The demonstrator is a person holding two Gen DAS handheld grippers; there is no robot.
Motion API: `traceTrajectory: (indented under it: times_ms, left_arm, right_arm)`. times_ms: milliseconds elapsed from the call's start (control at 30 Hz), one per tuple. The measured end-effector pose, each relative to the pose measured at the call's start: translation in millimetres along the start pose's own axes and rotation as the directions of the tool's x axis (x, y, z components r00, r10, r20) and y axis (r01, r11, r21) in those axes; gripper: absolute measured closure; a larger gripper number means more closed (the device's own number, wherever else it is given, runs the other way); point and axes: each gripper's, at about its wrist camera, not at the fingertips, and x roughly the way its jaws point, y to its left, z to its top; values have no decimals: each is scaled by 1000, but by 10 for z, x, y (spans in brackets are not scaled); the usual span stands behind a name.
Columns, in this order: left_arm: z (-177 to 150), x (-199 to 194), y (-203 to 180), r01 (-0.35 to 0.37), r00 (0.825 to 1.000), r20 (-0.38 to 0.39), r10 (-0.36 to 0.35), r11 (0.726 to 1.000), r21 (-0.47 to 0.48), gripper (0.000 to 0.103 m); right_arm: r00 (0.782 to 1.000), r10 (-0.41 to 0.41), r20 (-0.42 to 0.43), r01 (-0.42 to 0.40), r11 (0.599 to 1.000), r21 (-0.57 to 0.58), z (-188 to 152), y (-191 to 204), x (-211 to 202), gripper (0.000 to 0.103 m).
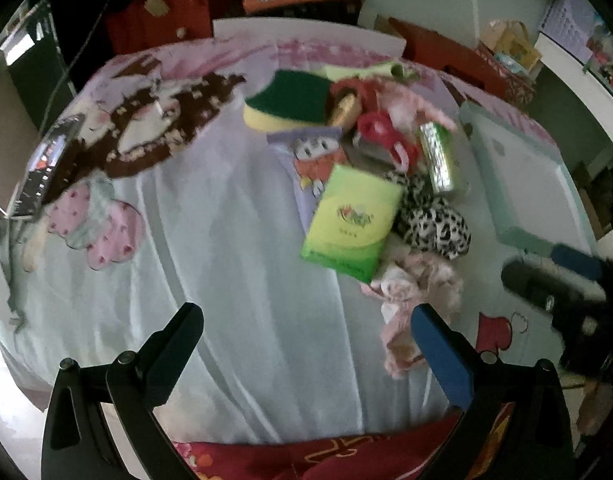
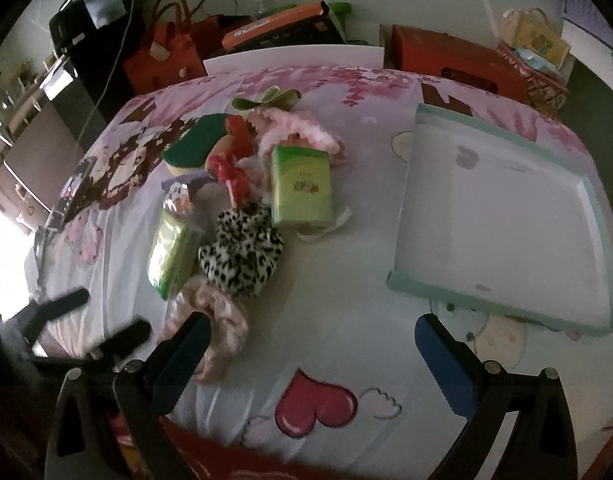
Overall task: Organize soft objects
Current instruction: 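Close the left gripper on the pink scrunchie while the right closes on the leopard scrunchie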
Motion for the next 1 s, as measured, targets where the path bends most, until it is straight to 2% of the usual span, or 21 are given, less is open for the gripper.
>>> traceTrajectory:
  times_ms: [167, 233, 333, 400, 533, 833, 1000]
  left_arm:
    - [-38, 129, -108, 29, 999, -45, -27, 999, 39, 0]
    - [-28, 160, -167, 43, 998, -56, -40, 998, 55, 0]
    - [-19, 232, -229, 65, 995, -78, -60, 996, 63, 2]
    - [-21, 274, -268, 70, 994, -86, -63, 995, 75, 15]
    - [-22, 351, -328, 91, 990, -111, -81, 992, 87, 23]
    - [17, 391, -371, 119, 988, -107, -108, 988, 98, 52]
    - [49, 391, -403, 138, 986, -112, -126, 985, 100, 63]
  right_arm:
    - [999, 48, -14, -48, 999, 15, 112, 12, 100, 5]
    - [997, 70, -26, -69, 997, 14, 147, 44, 164, 13]
    - [995, 87, -45, -87, 996, -1, 164, 105, 259, 18]
    - [993, 104, -57, -105, 994, -7, 171, 142, 321, 23]
    - [989, 126, -78, -127, 992, -7, 187, 177, 446, 34]
    - [977, 196, -89, -199, 979, -32, 254, 289, 590, 58]
    - [971, 216, -104, -220, 975, -29, 267, 317, 678, 64]
